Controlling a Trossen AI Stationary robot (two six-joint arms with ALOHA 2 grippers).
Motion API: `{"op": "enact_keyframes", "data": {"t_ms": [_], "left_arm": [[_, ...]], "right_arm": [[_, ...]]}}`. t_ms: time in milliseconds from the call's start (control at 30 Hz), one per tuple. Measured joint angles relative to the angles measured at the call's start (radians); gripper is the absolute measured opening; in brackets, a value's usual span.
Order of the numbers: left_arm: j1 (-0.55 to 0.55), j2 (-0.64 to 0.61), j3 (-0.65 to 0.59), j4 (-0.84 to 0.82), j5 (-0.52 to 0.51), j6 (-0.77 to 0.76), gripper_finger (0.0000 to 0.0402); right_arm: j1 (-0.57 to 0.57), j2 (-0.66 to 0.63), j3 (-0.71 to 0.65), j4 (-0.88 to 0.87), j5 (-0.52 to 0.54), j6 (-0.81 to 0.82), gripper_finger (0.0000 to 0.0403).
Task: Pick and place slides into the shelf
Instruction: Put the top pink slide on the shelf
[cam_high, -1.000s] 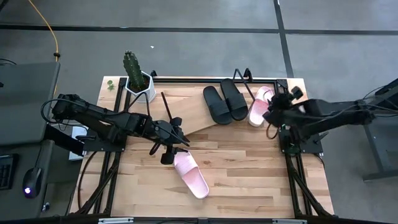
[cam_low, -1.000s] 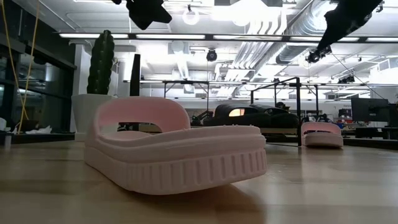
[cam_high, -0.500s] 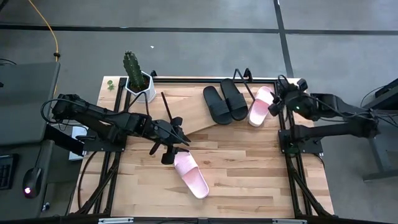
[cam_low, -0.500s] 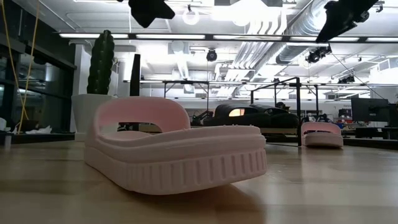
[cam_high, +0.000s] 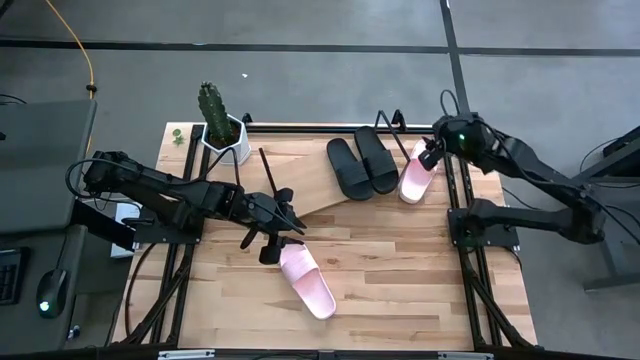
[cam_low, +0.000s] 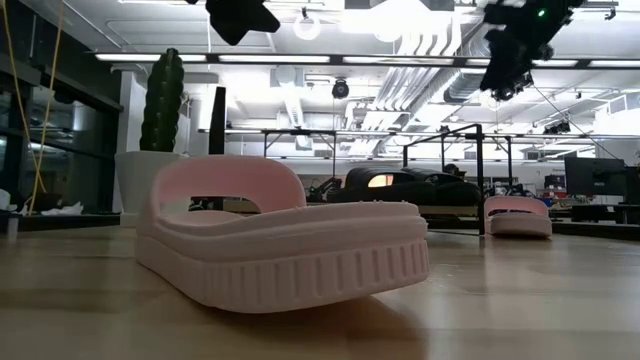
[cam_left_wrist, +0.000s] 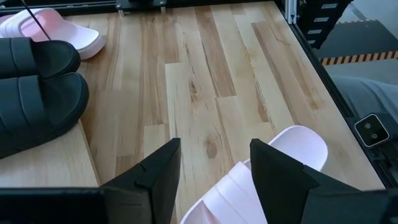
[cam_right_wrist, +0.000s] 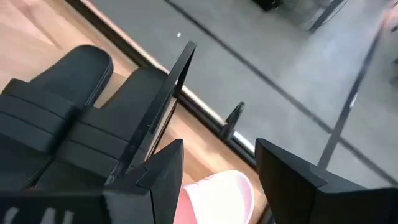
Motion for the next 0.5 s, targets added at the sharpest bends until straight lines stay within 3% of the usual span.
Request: {"op": "enact_keyframes", "data": {"t_ms": [267,500], "left_arm": [[0.000,0.000,0.000,-0.008,0.000,0.000,0.0177],[0.000,0.000,0.000,-0.009,0.000,-0.004,0.0177]], "right_arm": [[-0.129,0.143,-0.001,-0.010,-0.130,-0.030,0.0191],[-0.174,0.197,-0.001,-0.008,-0.140,-0.018,0.0191]]}}
